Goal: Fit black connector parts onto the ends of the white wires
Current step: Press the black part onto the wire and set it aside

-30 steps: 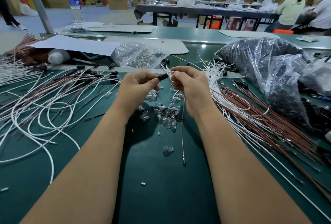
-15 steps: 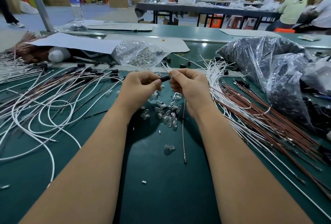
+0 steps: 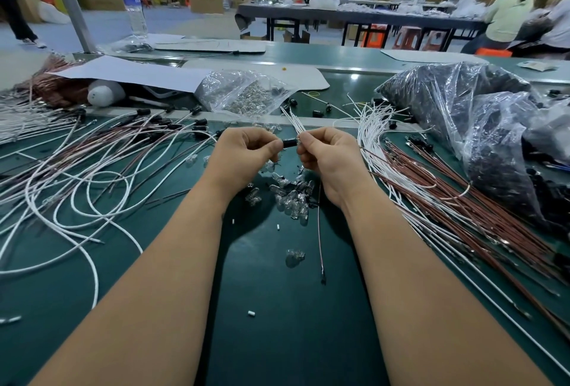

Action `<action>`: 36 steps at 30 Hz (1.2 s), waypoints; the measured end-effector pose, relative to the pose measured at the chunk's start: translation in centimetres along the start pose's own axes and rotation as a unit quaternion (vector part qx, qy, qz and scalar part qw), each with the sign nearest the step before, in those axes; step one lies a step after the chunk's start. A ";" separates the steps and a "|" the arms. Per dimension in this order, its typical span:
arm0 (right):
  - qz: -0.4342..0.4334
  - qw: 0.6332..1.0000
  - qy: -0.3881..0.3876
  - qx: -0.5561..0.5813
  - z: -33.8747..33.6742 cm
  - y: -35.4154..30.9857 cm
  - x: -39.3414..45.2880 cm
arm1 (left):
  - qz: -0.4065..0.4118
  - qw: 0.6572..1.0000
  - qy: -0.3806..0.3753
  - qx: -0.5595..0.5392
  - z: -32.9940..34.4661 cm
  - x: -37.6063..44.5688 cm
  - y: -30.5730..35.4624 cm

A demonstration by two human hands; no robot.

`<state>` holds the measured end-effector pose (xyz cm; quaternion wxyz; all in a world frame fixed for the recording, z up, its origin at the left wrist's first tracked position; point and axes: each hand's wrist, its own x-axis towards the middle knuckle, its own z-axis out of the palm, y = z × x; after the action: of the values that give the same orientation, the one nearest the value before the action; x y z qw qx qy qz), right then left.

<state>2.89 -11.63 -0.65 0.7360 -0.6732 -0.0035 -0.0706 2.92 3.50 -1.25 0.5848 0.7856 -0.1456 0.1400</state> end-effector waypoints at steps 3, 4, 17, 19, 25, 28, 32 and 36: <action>0.002 1.000 0.022 -0.011 0.2 0.2 0.1 | 0.011 1.000 -0.001 -0.012 0.1 -0.1 0.1; -0.002 0.999 0.032 -0.015 0.3 0.2 0.1 | 0.014 1.000 0.000 -0.013 0.2 -0.1 0.1; -0.021 1.000 0.001 -0.014 0.2 0.4 -0.3 | 0.005 1.000 0.000 -0.016 0.1 0.1 -0.4; -0.032 0.999 -0.011 -0.010 0.2 0.4 -0.3 | -0.007 1.000 -0.002 -0.029 0.0 0.2 -0.4; -0.038 0.999 -0.012 0.001 0.5 0.5 -0.2 | -0.017 0.998 -0.006 -0.060 0.0 0.3 -0.5; -0.044 0.999 0.026 -0.016 1.0 0.3 -0.2 | -0.006 0.999 -0.006 -0.037 0.2 0.3 -0.4; -0.065 0.994 0.086 0.024 1.0 -0.2 -0.1 | -0.022 0.998 0.001 -0.056 -0.2 0.6 -0.6; -0.069 0.988 0.101 0.096 0.2 -0.6 -0.1 | -0.043 0.974 -0.044 -0.220 -1.0 0.7 -0.4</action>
<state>2.77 -11.46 -0.07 0.7874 -0.5867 0.0176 -0.1884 3.67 4.52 -1.08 0.7416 0.6487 -0.1650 0.0444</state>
